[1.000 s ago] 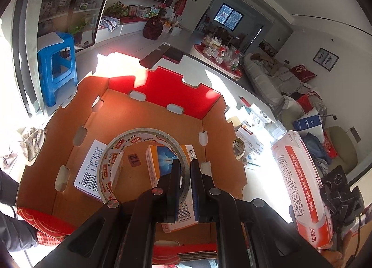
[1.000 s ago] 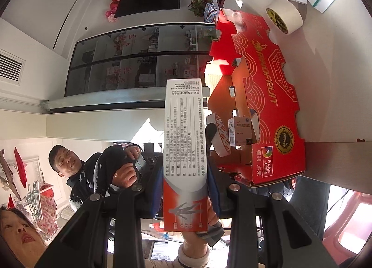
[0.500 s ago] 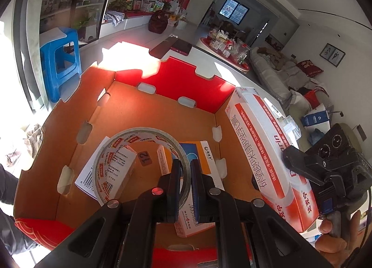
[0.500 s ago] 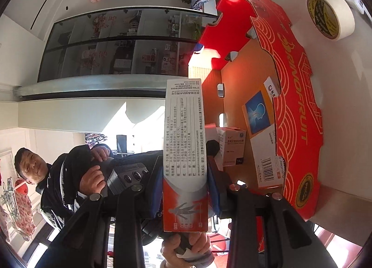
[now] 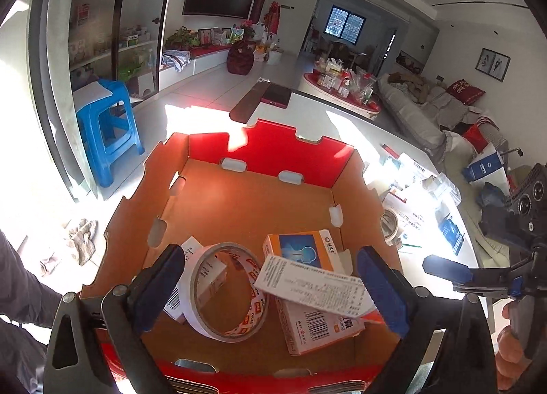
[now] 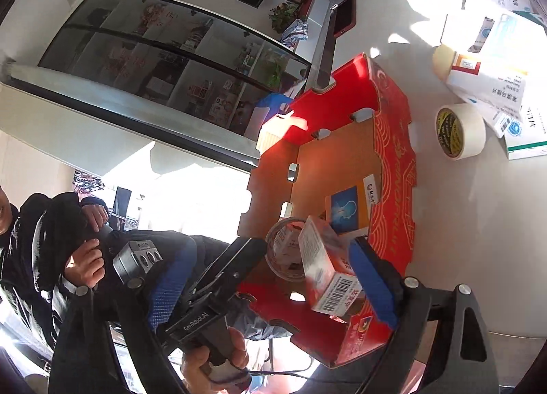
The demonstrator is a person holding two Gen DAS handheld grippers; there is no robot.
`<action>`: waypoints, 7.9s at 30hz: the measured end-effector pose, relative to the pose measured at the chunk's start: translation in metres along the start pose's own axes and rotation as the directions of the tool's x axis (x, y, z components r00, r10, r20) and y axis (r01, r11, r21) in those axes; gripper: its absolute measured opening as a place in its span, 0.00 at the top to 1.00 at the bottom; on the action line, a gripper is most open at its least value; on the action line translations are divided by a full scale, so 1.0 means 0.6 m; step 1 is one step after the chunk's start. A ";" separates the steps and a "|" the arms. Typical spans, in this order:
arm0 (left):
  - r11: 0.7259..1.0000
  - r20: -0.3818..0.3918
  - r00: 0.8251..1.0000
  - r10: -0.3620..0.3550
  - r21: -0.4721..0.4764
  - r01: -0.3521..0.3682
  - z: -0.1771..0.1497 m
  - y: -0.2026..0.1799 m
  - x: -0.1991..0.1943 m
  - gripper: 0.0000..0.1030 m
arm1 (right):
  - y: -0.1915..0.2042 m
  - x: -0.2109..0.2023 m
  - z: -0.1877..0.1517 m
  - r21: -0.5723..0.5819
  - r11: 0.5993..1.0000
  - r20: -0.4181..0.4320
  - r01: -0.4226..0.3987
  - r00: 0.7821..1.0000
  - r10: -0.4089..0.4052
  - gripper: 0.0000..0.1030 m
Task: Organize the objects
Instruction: 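Grasp the blue azithromycin box with the right gripper while the left moves to the white-orange box, then close the left gripper on the white-orange box and lift it, then carry the white-orange box over the tray with the left gripper while the right lifts the blue box, then bring the blue box beside the white-orange box over the tray and open both grippers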
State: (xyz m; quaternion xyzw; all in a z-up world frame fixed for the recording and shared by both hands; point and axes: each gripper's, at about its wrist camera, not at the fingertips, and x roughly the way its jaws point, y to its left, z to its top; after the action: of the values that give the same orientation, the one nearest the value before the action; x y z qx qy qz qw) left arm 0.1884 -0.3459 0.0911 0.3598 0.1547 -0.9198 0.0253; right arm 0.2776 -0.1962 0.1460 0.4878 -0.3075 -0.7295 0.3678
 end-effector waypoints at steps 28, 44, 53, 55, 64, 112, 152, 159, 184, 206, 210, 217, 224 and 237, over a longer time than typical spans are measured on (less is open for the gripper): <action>0.932 -0.218 0.935 -0.279 0.173 0.318 -0.009 -0.255 0.048 0.00 | -0.352 -0.106 0.230 0.482 0.405 -0.067 0.777 0.494 -0.867 0.02; 0.945 -0.250 0.944 -0.215 0.191 0.265 0.037 -0.318 0.090 0.00 | -0.337 -0.234 0.053 0.312 0.639 0.082 0.704 0.650 -0.756 0.26; 0.994 -0.479 0.871 -0.108 -0.033 0.106 0.081 -0.374 0.308 0.01 | -0.326 -0.241 0.000 0.327 0.708 0.100 0.626 0.722 -0.684 0.26; 0.986 -0.530 0.835 -0.148 -0.148 0.081 0.077 -0.357 0.341 0.04 | -0.329 -0.246 -0.001 0.332 0.723 0.107 0.606 0.737 -0.667 0.25; 0.970 -0.624 0.768 -0.145 -0.244 -0.015 0.055 -0.331 0.375 0.46 | -0.342 -0.261 -0.002 0.354 0.772 0.140 0.528 0.786 -0.602 0.25; 0.541 -0.574 0.819 0.018 0.694 0.474 -0.105 -0.572 0.319 0.48 | -0.332 -0.347 -0.065 0.366 0.810 0.218 0.457 0.804 -0.552 0.26; 0.927 -0.089 0.929 -0.360 0.082 0.367 0.022 -0.160 -0.028 0.58 | -0.273 -0.274 -0.134 0.461 0.877 0.265 0.136 0.922 -0.282 0.26; 0.937 -0.066 0.939 -0.338 0.072 0.342 0.023 -0.147 -0.032 0.58 | -0.268 -0.266 -0.133 0.454 0.880 0.255 0.139 0.926 -0.277 0.26; 0.950 -0.071 0.949 -0.308 0.037 0.311 0.016 -0.122 -0.030 0.58 | -0.262 -0.245 -0.137 0.457 0.881 0.240 0.127 0.936 -0.260 0.26; 0.964 -0.056 0.963 -0.265 0.008 0.265 0.013 -0.096 -0.031 0.58 | -0.237 -0.218 -0.117 0.428 0.898 0.221 0.103 0.952 -0.214 0.26; 0.975 -0.029 0.974 -0.223 0.003 0.223 0.018 -0.077 -0.036 0.58 | -0.198 -0.192 -0.087 0.363 0.928 0.204 0.085 0.964 -0.168 0.26; 0.988 0.000 0.989 -0.147 -0.046 0.147 0.034 -0.025 -0.029 0.58 | -0.082 -0.096 -0.010 0.184 0.983 0.133 0.026 0.990 -0.051 0.26; 0.990 -0.012 0.995 -0.094 -0.108 0.093 0.031 0.017 -0.006 0.58 | 0.005 0.026 0.036 0.098 0.995 0.020 -0.036 0.999 0.034 0.26; 0.994 0.006 0.994 0.108 -0.020 -0.108 0.032 0.026 0.001 0.58 | 0.013 0.093 0.048 0.117 0.992 -0.046 -0.038 0.998 0.043 0.26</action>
State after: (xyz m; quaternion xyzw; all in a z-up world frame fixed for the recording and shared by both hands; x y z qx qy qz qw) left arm 0.1780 -0.3666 0.0997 0.3641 0.1441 -0.9168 0.0791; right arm 0.2383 -0.2447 0.1348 0.5194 -0.3503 -0.6909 0.3609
